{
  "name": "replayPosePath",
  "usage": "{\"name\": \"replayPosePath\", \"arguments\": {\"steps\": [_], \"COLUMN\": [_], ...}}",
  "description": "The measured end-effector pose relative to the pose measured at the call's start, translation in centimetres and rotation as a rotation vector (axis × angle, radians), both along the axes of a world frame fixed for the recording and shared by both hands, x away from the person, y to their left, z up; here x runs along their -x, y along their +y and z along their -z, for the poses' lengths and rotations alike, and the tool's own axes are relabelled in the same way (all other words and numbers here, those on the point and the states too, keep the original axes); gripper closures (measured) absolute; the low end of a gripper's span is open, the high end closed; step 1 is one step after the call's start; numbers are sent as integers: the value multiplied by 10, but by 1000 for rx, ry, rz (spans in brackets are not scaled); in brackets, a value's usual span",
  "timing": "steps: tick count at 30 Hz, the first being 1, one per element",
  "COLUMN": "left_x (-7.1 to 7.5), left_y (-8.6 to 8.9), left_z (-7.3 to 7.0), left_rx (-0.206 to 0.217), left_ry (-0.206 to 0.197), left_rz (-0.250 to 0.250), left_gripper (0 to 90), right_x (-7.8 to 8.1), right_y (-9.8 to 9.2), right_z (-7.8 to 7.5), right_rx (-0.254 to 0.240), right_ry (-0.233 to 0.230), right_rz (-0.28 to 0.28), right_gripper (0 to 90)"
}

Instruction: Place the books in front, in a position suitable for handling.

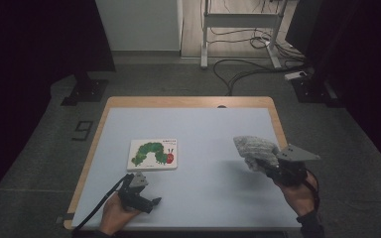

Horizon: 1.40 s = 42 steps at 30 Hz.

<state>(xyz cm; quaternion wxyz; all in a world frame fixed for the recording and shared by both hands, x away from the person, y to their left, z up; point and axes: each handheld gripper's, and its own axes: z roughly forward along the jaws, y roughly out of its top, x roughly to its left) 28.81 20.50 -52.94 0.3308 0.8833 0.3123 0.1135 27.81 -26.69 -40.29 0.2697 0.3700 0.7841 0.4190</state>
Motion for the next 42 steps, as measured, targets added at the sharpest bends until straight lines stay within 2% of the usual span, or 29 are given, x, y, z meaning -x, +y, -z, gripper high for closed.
{"name": "replayPosePath", "arguments": {"steps": [9, 13, 18, 23, 36, 38, 42], "left_x": [0, 0, 0, 0, 0, 0, 0], "left_y": [0, 0, 0, 0, 0, 0, 0], "left_z": [0, 0, 0, 0, 0, 0, 0], "left_rx": [-1, 2, 2, 2, 2, 2, 2], "left_ry": [0, 0, 0, -1, -1, -1, -1], "left_rz": [0, -2, -2, -2, -2, -2, -2], "left_gripper": [0, 0, 0, 0, 0, 0, 0], "right_x": [19, 21, 23, 23, 22, 22, 22], "right_y": [-11, -12, -11, -9, -9, -12, -15], "right_z": [22, 42, 61, 79, 117, 120, 123], "right_rx": [4, 6, 38, 37, 17, 1, -26], "right_ry": [0, 20, 32, 52, 129, 137, 163], "right_rz": [31, 44, 62, 63, 75, 84, 88], "right_gripper": [630, 630, 630, 629, 604, 594, 523]}}
